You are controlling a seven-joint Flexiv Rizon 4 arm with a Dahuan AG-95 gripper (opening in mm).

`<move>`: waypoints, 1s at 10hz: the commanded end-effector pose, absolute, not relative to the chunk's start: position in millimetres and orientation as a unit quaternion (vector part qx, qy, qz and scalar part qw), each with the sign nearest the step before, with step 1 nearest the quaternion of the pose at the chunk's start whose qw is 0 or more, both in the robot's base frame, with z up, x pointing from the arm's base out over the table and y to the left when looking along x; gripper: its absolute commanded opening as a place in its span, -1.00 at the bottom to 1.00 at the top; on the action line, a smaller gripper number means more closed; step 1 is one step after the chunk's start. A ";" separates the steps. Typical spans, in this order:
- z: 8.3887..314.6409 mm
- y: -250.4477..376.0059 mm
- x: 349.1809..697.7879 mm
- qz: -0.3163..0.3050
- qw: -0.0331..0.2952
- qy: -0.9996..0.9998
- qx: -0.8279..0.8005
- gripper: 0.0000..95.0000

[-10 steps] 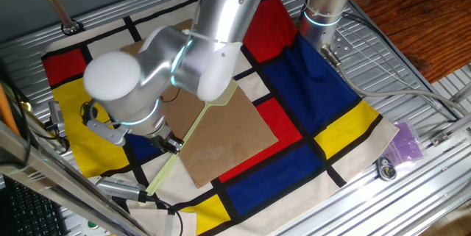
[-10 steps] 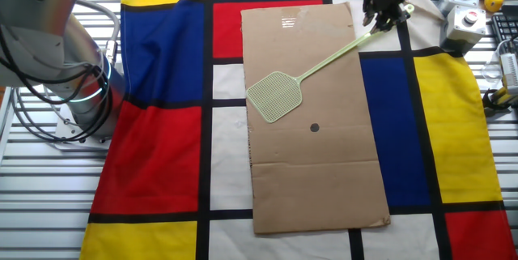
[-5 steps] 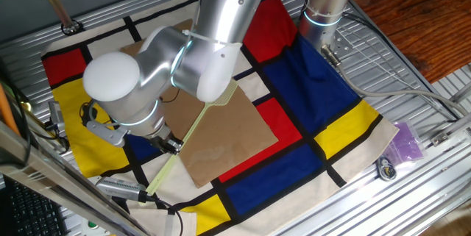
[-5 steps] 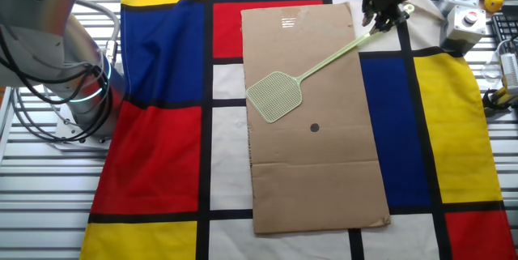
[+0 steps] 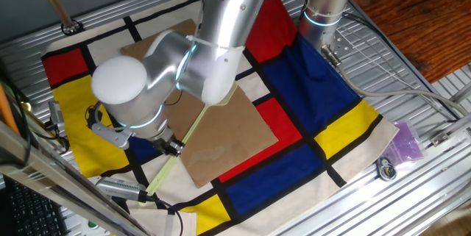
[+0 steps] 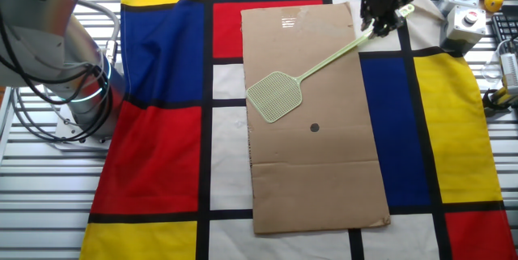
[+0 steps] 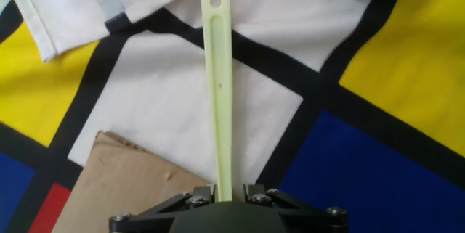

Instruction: Swat with a flyswatter

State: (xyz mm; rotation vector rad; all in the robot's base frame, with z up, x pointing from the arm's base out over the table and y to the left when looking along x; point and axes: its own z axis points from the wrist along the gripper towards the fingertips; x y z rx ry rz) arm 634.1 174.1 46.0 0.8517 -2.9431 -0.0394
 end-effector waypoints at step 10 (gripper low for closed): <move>24.1 179.8 637.2 -0.012 0.021 -0.958 0.287 -0.20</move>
